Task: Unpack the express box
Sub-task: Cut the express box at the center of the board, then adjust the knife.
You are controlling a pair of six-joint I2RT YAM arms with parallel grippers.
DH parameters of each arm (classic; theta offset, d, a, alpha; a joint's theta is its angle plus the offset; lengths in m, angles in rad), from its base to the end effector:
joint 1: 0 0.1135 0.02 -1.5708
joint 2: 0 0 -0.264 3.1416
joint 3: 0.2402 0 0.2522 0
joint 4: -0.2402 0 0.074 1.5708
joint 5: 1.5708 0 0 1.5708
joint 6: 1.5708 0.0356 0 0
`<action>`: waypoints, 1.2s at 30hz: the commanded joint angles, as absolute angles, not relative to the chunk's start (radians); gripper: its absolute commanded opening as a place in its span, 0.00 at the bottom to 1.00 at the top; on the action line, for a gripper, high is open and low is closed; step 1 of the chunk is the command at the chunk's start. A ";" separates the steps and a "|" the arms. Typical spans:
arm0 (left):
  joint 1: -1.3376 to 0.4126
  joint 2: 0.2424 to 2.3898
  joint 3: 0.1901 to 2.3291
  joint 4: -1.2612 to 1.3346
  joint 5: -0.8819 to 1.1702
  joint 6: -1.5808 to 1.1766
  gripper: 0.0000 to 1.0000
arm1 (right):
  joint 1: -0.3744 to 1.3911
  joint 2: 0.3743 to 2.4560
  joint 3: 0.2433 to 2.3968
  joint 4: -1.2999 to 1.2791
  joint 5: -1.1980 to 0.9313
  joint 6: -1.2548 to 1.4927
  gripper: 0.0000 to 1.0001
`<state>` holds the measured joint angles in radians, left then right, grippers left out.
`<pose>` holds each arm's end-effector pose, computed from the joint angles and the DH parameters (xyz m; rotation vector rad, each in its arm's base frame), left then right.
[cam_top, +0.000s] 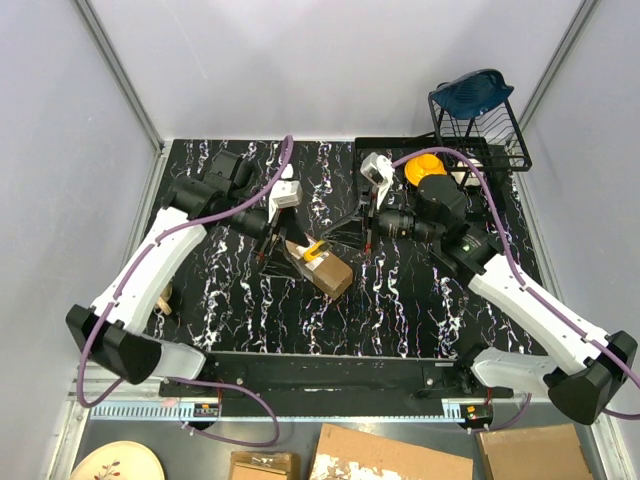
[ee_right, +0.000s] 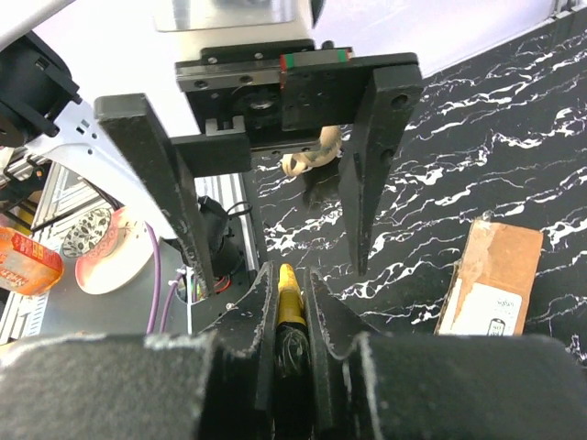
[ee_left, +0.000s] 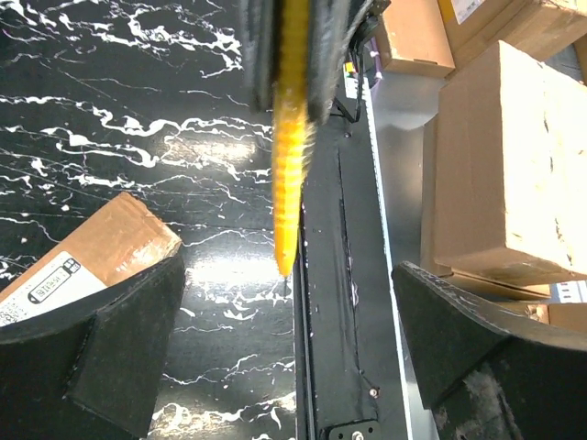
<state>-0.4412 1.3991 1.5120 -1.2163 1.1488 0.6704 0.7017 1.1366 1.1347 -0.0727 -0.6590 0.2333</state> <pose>0.2135 -0.1367 0.3818 1.4615 1.7050 -1.3666 0.1814 0.1818 0.4049 -0.9200 1.5296 1.2309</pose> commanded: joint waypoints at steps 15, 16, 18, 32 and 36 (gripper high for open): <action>-0.523 1.342 1.459 -0.922 1.037 0.422 0.00 | 0.699 1.198 1.192 0.132 -0.704 0.278 0.00; -0.523 1.342 1.454 -0.914 1.038 0.411 0.00 | 0.699 1.193 1.187 0.143 -0.698 0.284 0.00; -0.523 1.341 1.444 -0.878 1.045 0.359 0.00 | 0.696 1.181 1.158 0.196 -0.666 0.307 0.06; -0.477 1.341 1.351 -0.510 1.218 -0.102 0.00 | 0.695 1.161 0.875 0.762 -0.558 0.523 0.52; -0.468 1.339 1.321 -0.419 1.230 -0.231 0.00 | 0.690 1.193 0.836 0.917 -0.552 0.581 0.47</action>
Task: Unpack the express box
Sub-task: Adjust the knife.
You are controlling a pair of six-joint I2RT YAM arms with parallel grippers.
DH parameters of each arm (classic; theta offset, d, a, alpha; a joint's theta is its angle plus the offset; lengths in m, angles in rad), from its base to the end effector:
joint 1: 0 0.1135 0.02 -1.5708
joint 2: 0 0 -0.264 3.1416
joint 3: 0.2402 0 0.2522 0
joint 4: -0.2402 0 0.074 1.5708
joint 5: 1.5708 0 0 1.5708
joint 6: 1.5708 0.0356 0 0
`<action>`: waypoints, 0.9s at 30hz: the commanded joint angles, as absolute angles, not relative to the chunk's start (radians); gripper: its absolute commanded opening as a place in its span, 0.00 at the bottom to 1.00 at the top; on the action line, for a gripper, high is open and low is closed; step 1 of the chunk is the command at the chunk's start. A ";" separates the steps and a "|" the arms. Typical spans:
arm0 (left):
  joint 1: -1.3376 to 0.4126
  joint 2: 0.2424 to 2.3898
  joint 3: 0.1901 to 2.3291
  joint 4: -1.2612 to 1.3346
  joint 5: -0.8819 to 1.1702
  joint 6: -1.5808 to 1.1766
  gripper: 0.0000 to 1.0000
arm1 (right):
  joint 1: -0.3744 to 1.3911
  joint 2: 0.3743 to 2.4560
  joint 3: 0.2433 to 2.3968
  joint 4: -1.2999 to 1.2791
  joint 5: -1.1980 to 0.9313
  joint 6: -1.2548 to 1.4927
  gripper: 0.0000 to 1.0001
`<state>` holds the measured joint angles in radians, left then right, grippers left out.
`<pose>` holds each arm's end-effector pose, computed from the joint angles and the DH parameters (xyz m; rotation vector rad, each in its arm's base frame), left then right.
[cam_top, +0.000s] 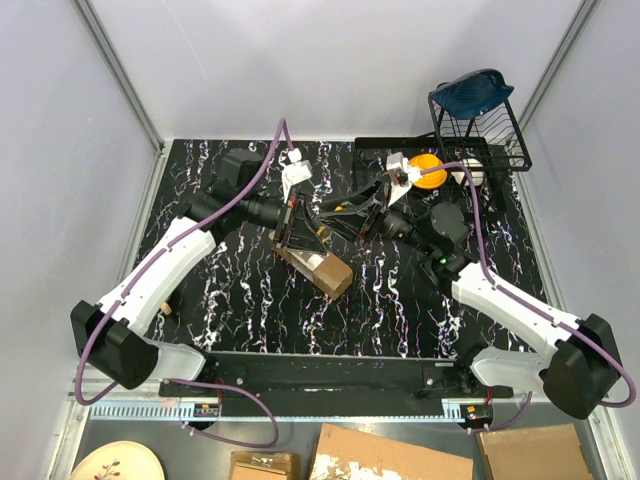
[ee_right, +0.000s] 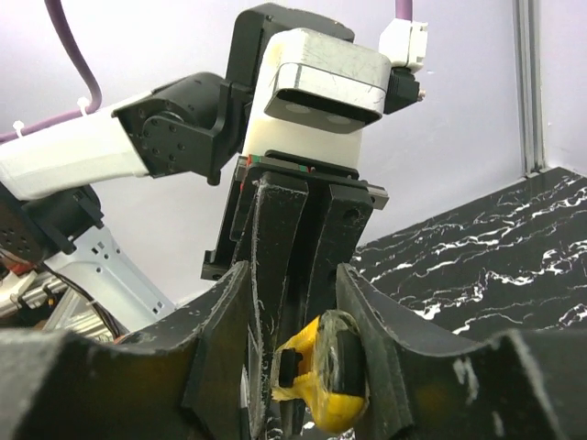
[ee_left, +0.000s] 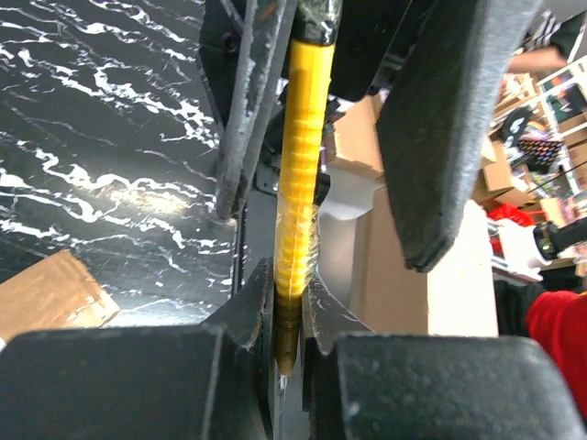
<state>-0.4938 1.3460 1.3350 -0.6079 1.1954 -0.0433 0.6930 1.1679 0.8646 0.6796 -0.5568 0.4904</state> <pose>0.2288 -0.1608 0.3777 1.1415 1.8096 -1.6012 0.1919 0.1838 0.3788 -0.6580 1.2069 1.3399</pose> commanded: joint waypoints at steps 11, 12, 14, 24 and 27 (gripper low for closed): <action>-0.454 1.350 1.312 -0.262 1.200 -0.373 0.00 | 0.689 1.318 0.802 1.163 -0.555 0.738 0.27; -0.454 1.350 1.309 -0.261 1.190 -0.373 0.00 | 0.689 1.322 0.813 1.161 -0.561 0.738 0.23; -0.454 1.353 1.301 -0.256 1.189 -0.370 0.00 | 0.689 1.327 0.816 1.158 -0.563 0.738 0.12; -0.456 1.348 1.258 -0.250 1.196 -0.360 0.00 | 0.689 1.315 0.863 1.105 -0.587 0.680 0.00; -0.448 1.344 1.265 -0.256 1.213 -0.351 0.31 | 0.689 1.331 0.893 1.091 -0.626 0.672 0.00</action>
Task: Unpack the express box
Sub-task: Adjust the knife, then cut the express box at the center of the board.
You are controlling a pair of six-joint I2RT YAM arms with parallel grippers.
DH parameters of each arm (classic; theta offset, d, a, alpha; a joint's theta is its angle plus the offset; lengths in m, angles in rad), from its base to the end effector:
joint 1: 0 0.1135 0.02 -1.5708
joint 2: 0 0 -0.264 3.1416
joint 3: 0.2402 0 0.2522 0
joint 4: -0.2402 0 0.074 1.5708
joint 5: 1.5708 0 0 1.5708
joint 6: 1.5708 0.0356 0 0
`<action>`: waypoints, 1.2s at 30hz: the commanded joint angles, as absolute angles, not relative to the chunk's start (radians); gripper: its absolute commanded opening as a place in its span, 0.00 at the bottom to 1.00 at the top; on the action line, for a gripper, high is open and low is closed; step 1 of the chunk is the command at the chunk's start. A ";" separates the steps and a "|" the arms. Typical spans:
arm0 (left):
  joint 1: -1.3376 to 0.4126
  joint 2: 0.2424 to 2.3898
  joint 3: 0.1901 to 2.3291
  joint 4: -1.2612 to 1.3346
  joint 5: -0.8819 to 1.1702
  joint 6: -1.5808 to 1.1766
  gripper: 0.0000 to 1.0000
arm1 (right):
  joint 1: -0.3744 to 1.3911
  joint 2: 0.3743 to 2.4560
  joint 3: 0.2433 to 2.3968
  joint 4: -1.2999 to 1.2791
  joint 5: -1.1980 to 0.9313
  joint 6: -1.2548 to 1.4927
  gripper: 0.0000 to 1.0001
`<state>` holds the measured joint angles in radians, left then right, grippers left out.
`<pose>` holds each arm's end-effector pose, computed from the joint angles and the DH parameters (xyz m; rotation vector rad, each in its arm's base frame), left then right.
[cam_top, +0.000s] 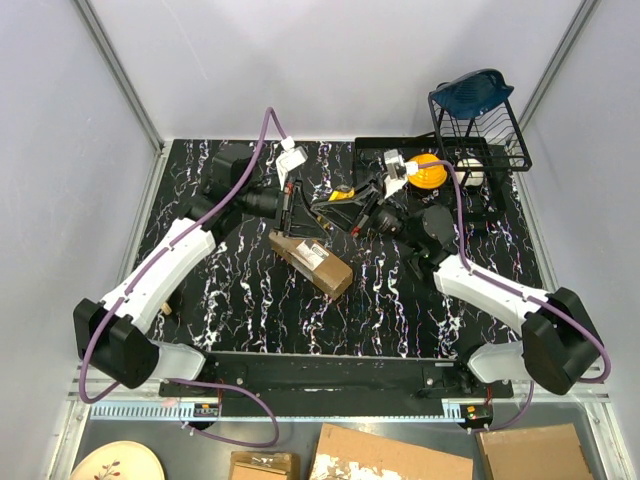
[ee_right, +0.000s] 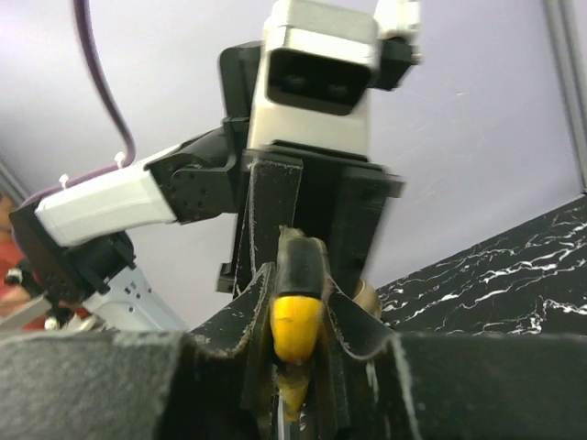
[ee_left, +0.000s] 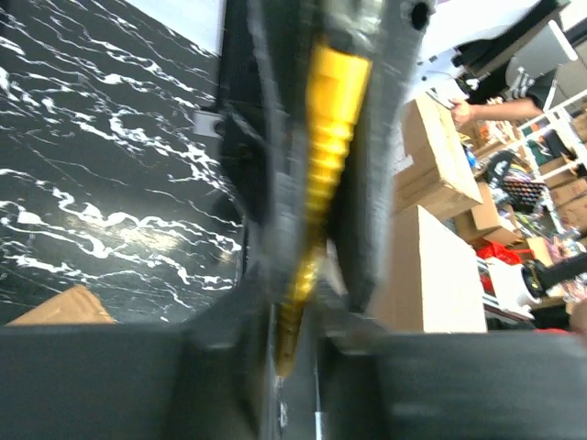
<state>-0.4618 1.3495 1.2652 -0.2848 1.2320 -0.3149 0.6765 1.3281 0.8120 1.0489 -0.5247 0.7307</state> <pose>0.2458 -0.1598 0.3793 1.0233 1.7659 -1.6796 0.2146 0.1952 0.3543 -0.5008 1.1449 1.5124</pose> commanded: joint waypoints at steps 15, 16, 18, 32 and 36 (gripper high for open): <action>-0.202 1.569 1.402 -0.730 0.475 0.255 0.83 | 0.886 1.151 0.598 0.755 -0.174 -0.047 0.00; -0.210 1.589 1.391 -0.721 0.450 0.270 0.80 | 0.908 1.181 0.595 0.797 -0.161 -0.067 0.00; -0.216 1.614 1.391 -0.709 0.408 0.284 0.74 | 0.936 1.271 0.578 0.865 -0.153 -0.081 0.00; -0.261 1.732 1.414 -0.669 0.356 0.368 0.72 | 0.942 1.582 0.558 1.276 -0.118 -0.190 0.00; -0.293 1.713 1.394 -0.663 0.367 0.370 0.72 | 0.940 1.595 0.560 1.307 -0.127 -0.198 0.00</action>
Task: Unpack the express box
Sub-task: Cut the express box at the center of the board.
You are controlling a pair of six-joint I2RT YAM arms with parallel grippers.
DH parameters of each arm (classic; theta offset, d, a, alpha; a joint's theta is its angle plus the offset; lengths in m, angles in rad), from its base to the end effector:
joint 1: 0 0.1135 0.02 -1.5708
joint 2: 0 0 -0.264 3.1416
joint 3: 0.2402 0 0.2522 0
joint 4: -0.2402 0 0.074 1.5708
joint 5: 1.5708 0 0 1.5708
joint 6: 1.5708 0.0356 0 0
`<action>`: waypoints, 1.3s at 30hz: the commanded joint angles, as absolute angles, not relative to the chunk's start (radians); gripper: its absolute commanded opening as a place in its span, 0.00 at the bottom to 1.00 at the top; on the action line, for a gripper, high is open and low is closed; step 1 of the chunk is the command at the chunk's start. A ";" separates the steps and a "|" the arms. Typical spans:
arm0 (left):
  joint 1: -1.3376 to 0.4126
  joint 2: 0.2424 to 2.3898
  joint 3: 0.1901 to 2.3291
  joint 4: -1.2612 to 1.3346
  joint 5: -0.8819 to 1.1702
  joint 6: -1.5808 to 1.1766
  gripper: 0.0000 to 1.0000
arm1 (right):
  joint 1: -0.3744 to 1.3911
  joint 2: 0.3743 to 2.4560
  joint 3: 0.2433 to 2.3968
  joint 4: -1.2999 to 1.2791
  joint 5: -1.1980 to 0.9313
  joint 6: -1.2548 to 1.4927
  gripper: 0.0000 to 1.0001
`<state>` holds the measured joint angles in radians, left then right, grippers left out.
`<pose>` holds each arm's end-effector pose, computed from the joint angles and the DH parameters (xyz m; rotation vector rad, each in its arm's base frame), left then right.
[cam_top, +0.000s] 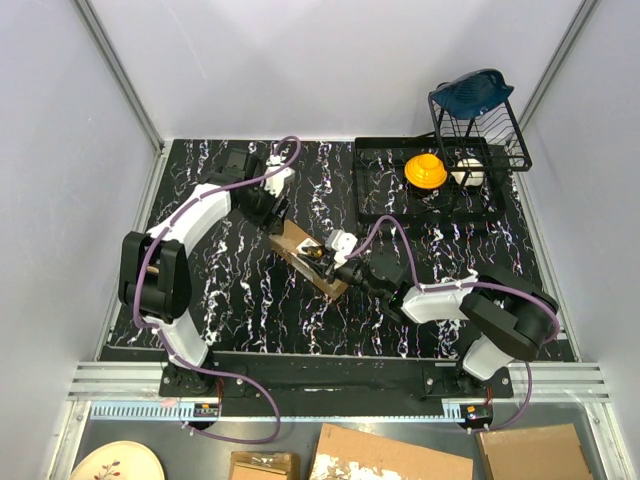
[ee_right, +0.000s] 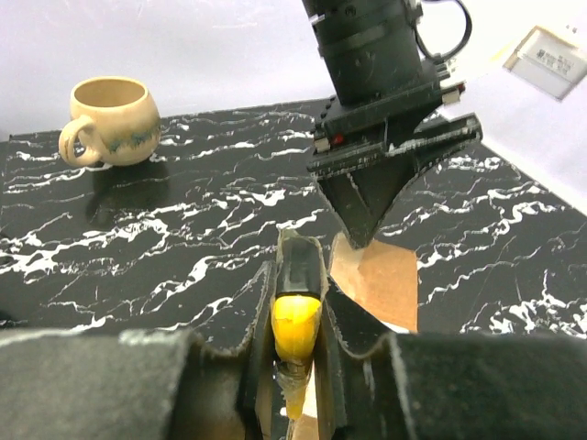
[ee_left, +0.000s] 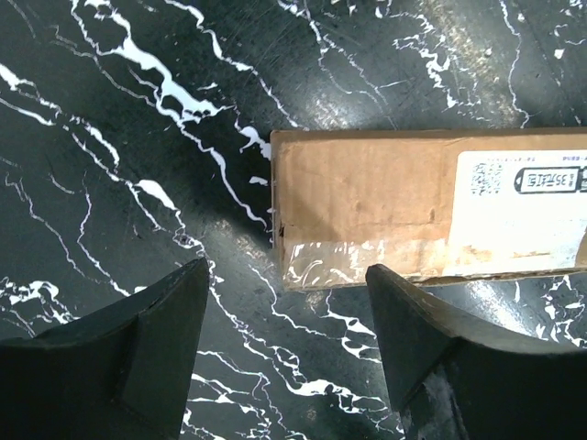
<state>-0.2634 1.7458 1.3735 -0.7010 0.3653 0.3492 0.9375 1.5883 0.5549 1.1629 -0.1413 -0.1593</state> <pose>0.3512 -0.1079 0.2460 0.8988 2.4382 -0.4508 0.1794 0.2528 0.2118 -0.8734 1.2009 0.7363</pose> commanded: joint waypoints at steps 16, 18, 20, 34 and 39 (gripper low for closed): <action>-0.339 1.793 1.422 -0.620 0.319 0.353 0.72 | 0.904 1.695 0.546 1.428 -0.164 -0.124 0.00; -0.342 1.802 1.419 -0.614 0.318 0.351 0.71 | 0.896 1.701 0.543 1.439 -0.173 -0.118 0.00; -0.356 1.824 1.419 -0.606 0.290 0.362 0.70 | 0.890 1.698 0.538 1.443 -0.187 -0.106 0.00; -0.390 1.884 1.422 -0.601 0.215 0.388 0.62 | 0.874 1.664 0.471 1.454 -0.207 -0.051 0.00; -0.397 1.904 1.419 -0.601 0.181 0.394 0.60 | 0.874 1.623 0.420 1.456 -0.199 -0.020 0.00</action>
